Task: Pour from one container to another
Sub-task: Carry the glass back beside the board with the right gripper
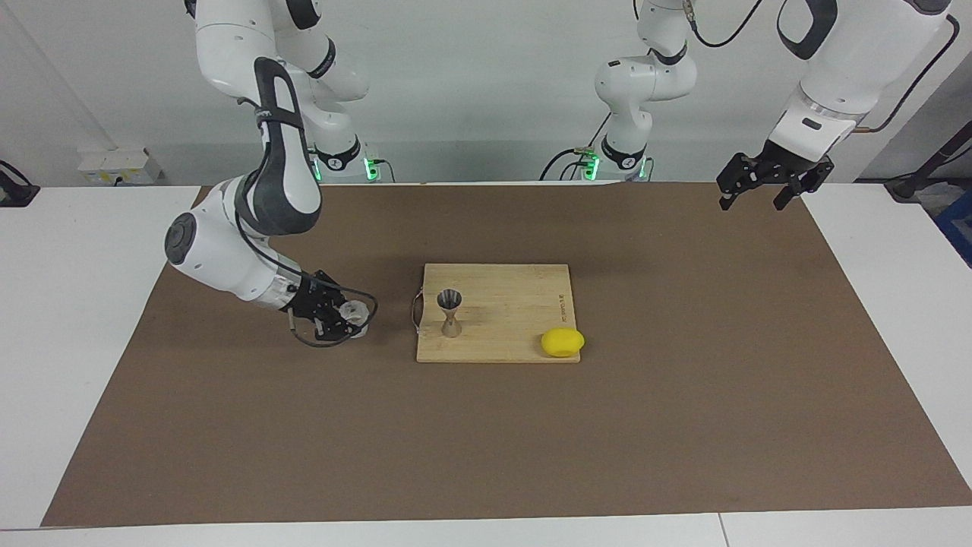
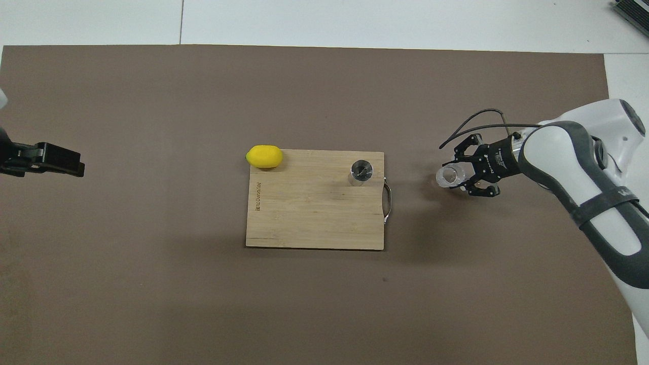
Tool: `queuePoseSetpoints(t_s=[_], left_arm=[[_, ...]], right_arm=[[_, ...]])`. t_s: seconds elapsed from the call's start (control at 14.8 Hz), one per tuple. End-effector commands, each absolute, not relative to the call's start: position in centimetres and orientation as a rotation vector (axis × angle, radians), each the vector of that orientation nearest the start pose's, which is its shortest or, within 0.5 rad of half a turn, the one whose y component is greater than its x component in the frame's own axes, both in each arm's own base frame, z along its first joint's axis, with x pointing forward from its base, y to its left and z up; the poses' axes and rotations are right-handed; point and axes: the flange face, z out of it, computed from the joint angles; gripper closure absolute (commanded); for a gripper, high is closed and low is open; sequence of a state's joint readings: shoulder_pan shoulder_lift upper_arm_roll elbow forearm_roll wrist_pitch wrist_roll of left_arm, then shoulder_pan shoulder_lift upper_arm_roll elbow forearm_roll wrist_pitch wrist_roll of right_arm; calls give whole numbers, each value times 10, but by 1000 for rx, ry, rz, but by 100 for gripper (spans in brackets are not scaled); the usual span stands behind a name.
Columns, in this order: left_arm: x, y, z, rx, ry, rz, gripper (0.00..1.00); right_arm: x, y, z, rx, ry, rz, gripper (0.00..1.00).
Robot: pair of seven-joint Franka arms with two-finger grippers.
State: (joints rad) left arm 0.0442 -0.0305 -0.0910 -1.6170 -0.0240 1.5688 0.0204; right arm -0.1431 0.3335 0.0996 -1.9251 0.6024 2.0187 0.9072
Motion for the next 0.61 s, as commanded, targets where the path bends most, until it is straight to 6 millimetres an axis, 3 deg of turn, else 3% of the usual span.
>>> queuePoseSetpoints(t_s=[0.0, 0.34, 0.54], left_arm=[[534, -27, 621, -3141, 108, 32, 0], [534, -27, 621, -3141, 108, 32, 0], [534, -27, 621, -3143, 108, 34, 0]], right_arm=[[587, -10, 307, -2109, 1598, 593, 100], [580, -23, 301, -2083, 1635, 601, 92], [573, -25, 295, -2084, 1644, 618, 78]])
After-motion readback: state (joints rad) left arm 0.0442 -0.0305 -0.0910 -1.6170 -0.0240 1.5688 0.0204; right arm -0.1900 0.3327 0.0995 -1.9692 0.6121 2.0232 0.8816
